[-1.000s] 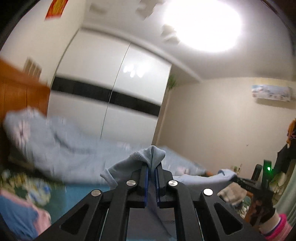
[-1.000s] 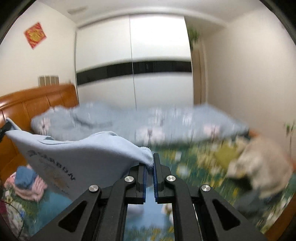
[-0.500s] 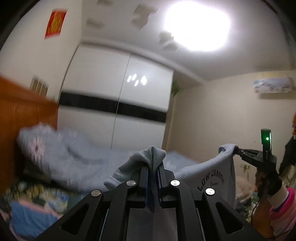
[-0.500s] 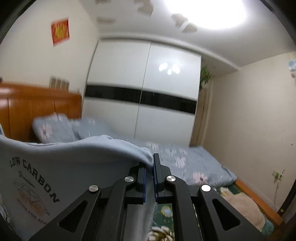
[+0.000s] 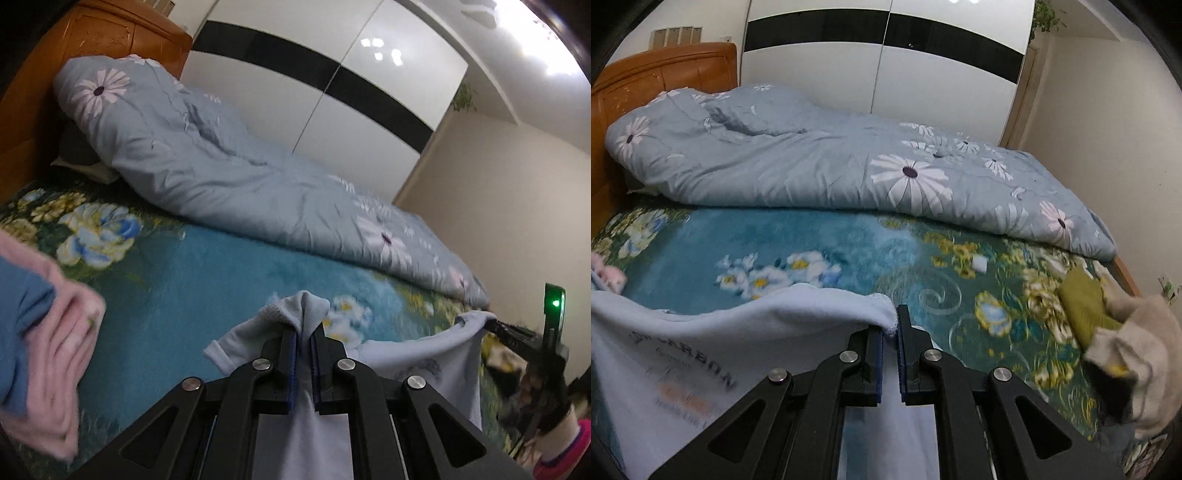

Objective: Fold clothes
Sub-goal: 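Lift the t-shirt with both grippers and shake it out in the air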

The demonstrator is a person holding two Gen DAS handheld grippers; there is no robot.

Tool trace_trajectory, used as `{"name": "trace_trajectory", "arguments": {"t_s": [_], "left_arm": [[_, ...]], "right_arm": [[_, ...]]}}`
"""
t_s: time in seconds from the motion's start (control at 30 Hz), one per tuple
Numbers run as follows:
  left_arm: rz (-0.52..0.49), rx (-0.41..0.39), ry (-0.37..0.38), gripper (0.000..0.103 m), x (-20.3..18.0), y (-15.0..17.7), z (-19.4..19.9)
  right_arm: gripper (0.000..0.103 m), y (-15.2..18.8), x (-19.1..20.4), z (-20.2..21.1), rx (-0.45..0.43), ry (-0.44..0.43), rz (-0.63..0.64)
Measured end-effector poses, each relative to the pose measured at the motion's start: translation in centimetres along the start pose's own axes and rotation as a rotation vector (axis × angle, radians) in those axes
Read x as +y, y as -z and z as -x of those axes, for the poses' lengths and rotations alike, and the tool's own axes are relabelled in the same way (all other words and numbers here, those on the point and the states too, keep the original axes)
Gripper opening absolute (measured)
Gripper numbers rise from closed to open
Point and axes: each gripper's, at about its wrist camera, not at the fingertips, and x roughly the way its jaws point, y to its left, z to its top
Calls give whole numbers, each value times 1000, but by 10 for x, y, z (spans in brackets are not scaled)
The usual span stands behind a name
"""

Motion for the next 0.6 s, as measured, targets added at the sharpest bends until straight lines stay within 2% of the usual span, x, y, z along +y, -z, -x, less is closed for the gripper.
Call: {"name": "trace_trajectory", "arguments": {"t_s": [0.1,0.2,0.33,0.47,0.6], "left_arm": [[5,-11,-34,7,2,-10,-15],[38,45,-88,7,14,-2,-47],[89,142,-155,7,40,24,-88],[121,181,-189,10,58,36,-107],[126,214,-199,11,64,39,-122]], "right_arm": [[6,-28,-2,-12,-36,2,-28],[6,-34,6,-42,18,-6,-28],[6,-10,25,-96,137,-14,9],[6,19,30,-137,239,-33,2],[6,32,28,-157,294,-50,-29]]}}
